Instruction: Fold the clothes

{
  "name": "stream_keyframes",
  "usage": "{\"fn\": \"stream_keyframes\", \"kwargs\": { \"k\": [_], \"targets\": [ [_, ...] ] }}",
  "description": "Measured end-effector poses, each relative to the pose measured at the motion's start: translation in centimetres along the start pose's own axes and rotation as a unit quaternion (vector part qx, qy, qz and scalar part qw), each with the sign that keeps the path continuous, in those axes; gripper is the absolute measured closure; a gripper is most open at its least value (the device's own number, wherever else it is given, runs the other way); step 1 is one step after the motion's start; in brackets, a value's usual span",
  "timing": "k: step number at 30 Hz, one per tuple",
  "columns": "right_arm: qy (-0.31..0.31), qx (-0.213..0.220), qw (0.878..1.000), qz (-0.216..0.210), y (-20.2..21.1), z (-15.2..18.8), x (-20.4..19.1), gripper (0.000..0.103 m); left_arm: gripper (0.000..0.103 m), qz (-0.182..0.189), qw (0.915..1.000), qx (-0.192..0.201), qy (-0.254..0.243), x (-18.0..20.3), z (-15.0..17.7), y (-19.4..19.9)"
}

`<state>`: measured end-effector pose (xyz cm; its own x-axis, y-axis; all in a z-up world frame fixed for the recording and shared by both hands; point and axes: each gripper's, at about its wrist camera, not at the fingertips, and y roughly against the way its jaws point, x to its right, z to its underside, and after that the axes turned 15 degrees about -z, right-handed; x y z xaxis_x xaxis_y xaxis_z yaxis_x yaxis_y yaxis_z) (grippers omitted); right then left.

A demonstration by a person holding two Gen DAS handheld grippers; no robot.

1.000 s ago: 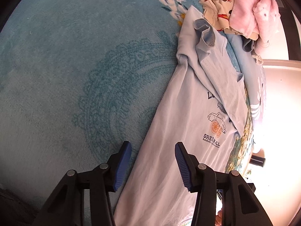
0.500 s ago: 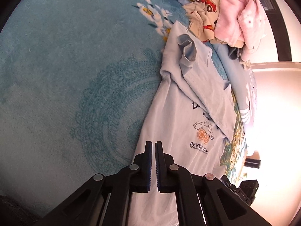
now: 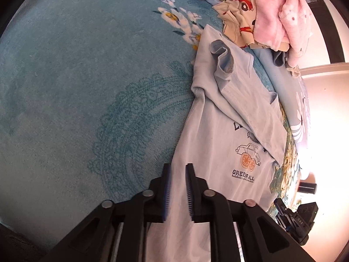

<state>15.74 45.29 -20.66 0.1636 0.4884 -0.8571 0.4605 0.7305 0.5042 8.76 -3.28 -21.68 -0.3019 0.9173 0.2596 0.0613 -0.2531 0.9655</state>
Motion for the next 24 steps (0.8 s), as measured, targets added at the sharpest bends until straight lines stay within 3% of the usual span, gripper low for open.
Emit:
{"fn": "stream_keyframes", "kwargs": {
  "k": [3,5,6,11,15,22,24],
  "targets": [
    [-0.020,0.008,1.000,0.012,-0.2,0.4,1.2,0.092,0.059,-0.010,0.9999,-0.011,-0.003,0.1,-0.1,-0.6],
    [-0.032,0.014,0.999,0.011,-0.2,0.5,1.8,0.076,0.055,-0.007,0.9998,-0.019,-0.007,0.2,-0.1,-1.0],
    [-0.036,0.014,0.999,0.009,-0.3,0.6,1.9,0.073,0.054,-0.005,0.9997,-0.022,-0.009,0.3,-0.1,-1.2],
    [-0.037,-0.001,0.999,0.005,-1.3,0.7,1.8,0.073,0.054,0.022,0.9988,-0.038,-0.021,0.6,0.2,-1.5],
    [-0.038,-0.026,0.999,0.013,-2.0,1.7,2.1,0.073,0.056,0.024,0.9986,-0.041,-0.021,0.4,0.3,-1.4],
    [-0.042,-0.031,0.999,0.013,-1.5,3.7,2.3,0.074,0.058,0.022,0.9987,-0.043,-0.017,0.0,0.3,-1.3],
    [-0.041,-0.023,0.999,0.020,-1.6,3.7,2.1,0.087,0.071,0.014,0.9989,-0.042,-0.012,-0.3,0.4,-1.3]
  ]
}}
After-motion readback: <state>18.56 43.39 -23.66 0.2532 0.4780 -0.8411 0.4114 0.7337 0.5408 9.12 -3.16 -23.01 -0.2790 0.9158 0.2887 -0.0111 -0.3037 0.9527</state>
